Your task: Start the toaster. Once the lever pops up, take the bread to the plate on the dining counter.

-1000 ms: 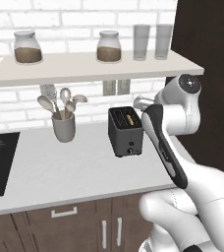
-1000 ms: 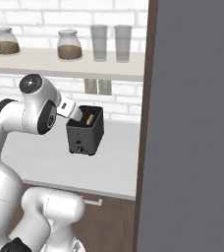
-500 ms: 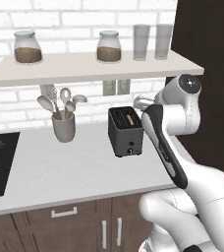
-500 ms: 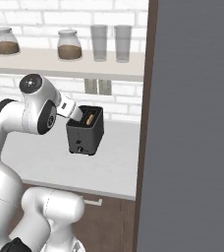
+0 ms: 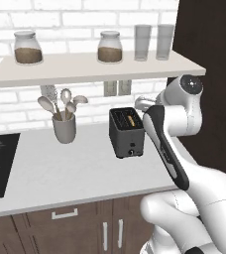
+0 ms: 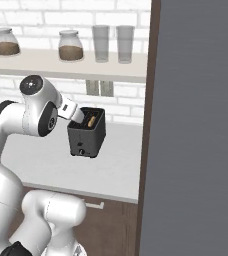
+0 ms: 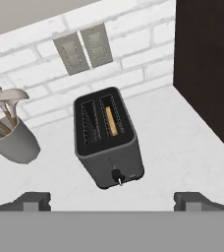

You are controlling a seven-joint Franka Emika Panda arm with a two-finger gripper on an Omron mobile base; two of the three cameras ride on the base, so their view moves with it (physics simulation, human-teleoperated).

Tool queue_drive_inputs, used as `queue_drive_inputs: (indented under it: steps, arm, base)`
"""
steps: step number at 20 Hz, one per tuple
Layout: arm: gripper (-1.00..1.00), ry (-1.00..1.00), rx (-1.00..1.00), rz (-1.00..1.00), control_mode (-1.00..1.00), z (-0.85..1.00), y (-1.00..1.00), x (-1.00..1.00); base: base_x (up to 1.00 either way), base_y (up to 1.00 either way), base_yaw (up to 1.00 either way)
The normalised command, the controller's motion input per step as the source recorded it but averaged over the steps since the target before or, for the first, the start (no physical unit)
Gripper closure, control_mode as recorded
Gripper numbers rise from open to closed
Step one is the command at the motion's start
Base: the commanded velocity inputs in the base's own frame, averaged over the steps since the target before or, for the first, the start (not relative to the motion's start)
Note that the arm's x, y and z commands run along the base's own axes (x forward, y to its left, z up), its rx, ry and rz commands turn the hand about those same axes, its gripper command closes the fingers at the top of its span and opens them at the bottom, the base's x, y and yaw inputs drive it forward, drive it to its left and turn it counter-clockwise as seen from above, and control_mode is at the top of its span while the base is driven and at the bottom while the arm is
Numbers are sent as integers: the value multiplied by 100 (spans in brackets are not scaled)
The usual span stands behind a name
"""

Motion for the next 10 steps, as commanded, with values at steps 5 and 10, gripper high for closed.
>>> queue_drive_inputs:
  steps: [5,10]
  arm:
    - [-100,0,0,0,-100,0,0,0]
    - [-100,0,0,0,-100,0,0,0]
  base:
    - [0,0,0]
    - [0,0,0]
